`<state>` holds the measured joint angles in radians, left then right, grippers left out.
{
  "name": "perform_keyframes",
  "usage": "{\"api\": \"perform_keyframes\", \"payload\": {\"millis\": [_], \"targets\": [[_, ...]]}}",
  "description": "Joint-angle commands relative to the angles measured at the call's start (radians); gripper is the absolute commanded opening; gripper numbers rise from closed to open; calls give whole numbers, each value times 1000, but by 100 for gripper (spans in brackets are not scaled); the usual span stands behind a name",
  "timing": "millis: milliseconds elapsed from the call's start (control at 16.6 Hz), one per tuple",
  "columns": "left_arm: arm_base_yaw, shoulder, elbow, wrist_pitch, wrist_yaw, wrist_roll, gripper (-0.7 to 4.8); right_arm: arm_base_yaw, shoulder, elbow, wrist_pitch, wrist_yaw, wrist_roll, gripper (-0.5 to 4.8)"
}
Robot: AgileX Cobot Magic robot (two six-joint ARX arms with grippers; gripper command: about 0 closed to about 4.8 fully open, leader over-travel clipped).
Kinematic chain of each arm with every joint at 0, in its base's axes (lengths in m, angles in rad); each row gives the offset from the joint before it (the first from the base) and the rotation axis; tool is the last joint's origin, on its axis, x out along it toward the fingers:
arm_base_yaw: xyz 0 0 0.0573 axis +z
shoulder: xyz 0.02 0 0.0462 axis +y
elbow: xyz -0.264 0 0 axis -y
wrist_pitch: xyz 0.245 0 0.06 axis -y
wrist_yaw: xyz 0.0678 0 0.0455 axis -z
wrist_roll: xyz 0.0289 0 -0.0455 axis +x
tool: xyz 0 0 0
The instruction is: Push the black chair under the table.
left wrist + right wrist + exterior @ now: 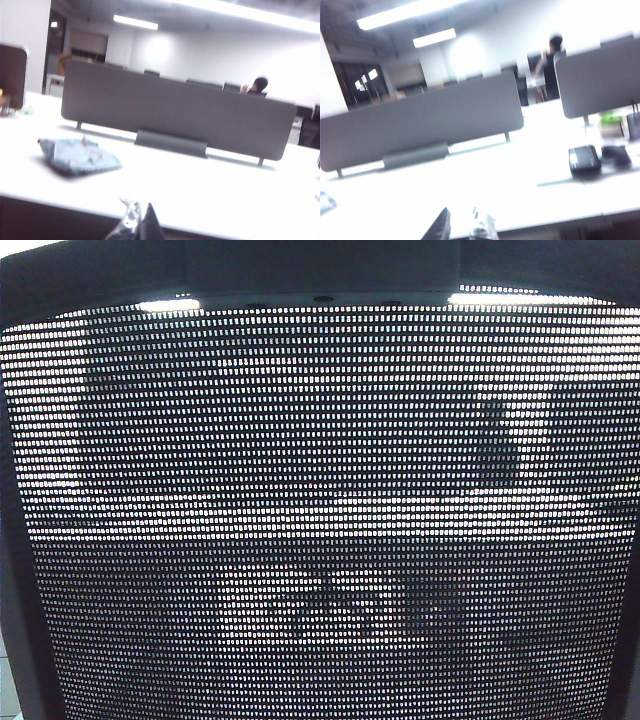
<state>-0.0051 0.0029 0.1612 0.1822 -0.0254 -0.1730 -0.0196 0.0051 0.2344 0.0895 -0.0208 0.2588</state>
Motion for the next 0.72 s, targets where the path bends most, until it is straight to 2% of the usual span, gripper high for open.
{"api": "perform_keyframes", "payload": {"millis": [60, 121, 181, 242, 362, 483, 544, 604, 664, 725], "targets": [[0, 23, 125, -43, 7, 2, -6, 3, 79, 164, -8, -31, 7, 63], [0, 80, 187, -154, 39, 24, -6, 3, 153, 226, -28, -76, 8, 48], [0, 165, 247, -207, 123, 47, -6, 3, 264, 303, -56, -141, 7, -1], [0, 239, 303, -175, 240, 40, -6, 3, 395, 397, -75, -231, 14, -6], [0, 325, 418, -199, 435, -28, -6, 3, 545, 562, -209, -357, 84, -6], [0, 307, 465, -260, 553, -85, -6, 6, 563, 658, -358, -470, 94, -6], [0, 278, 463, -266, 626, -126, -6, 36, 515, 666, -394, -464, 100, -6], [0, 231, 463, -307, 707, -217, -6, 85, 446, 665, -452, -386, 105, -6], [0, 193, 463, -380, 718, -313, -6, 125, 401, 665, -519, -346, 111, -6], [0, 161, 462, -488, 721, -330, -6, 163, 367, 665, -599, -311, 123, -6]]}}
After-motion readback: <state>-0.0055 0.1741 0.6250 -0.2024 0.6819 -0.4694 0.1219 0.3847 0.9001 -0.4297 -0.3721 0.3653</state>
